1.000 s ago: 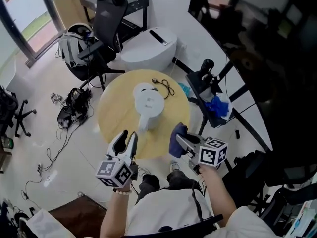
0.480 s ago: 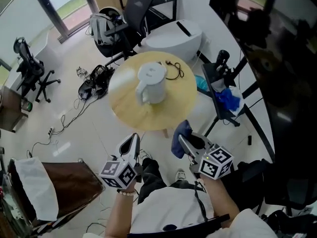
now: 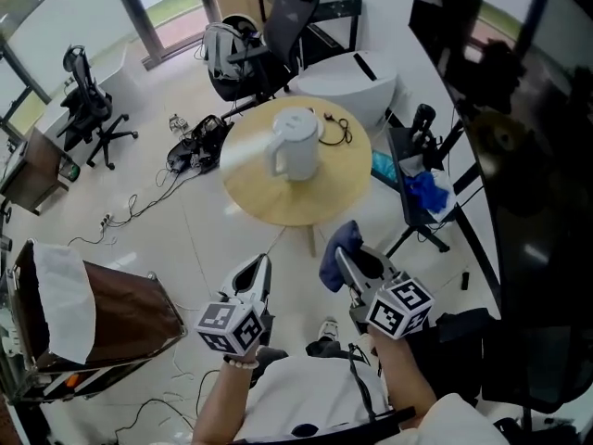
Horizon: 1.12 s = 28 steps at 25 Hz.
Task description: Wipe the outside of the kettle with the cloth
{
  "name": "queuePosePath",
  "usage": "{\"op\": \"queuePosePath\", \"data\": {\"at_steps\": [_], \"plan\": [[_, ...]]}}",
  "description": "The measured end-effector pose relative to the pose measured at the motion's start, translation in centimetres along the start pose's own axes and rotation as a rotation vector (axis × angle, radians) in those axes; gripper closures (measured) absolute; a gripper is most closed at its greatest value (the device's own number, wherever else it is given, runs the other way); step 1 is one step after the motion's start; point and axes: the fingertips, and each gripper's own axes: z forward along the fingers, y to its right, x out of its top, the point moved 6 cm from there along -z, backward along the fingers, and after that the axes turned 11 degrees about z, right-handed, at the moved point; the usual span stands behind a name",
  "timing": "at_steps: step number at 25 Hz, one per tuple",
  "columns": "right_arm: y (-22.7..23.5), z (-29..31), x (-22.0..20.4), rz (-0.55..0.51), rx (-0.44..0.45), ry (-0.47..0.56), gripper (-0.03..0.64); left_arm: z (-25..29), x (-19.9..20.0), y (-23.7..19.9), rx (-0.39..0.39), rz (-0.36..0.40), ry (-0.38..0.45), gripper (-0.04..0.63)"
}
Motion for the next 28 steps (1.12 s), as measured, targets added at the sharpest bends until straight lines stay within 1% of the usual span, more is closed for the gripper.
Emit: {"op": "queuePosePath", "data": {"at_steps": [2, 4, 10, 16, 21, 28], "plan": [[-1.4, -0.2, 0.1, -0.032, -0.010, 0.021, 0.549, -0.6, -0.1, -0.2, -0.010, -0.002, 0.005, 0.595], [-3.0, -0.3, -0.5, -0.058, -0.027, 0.034, 0.549, -1.5, -0.1, -0.6, -0.029, 0.017, 0.001, 0.595], [-8.2, -0.7, -3.7, -0.064, -0.084, 0.038, 0.549, -4.9, 0.2, -1.4, -0.086, 0.051, -0.007, 0.595], [-11.6, -1.8, -6.1, -0.067, -0.133, 0.045, 0.549, -7.5, -0.2, -0.8, -0.137, 0.126, -0.016, 0.595], [-12.8, -2.8, -7.0, -0.076, -0.168, 0.055, 0.549, -8.1, -0.5, -0.1, -0.178, 0.117, -0.005, 0.595], [-13.9, -2.9, -7.4, -0.089, -0.173, 0.061, 0.549, -9.2, -0.1, -0.6, -0.176, 0.104, 0.013, 0.595]]}}
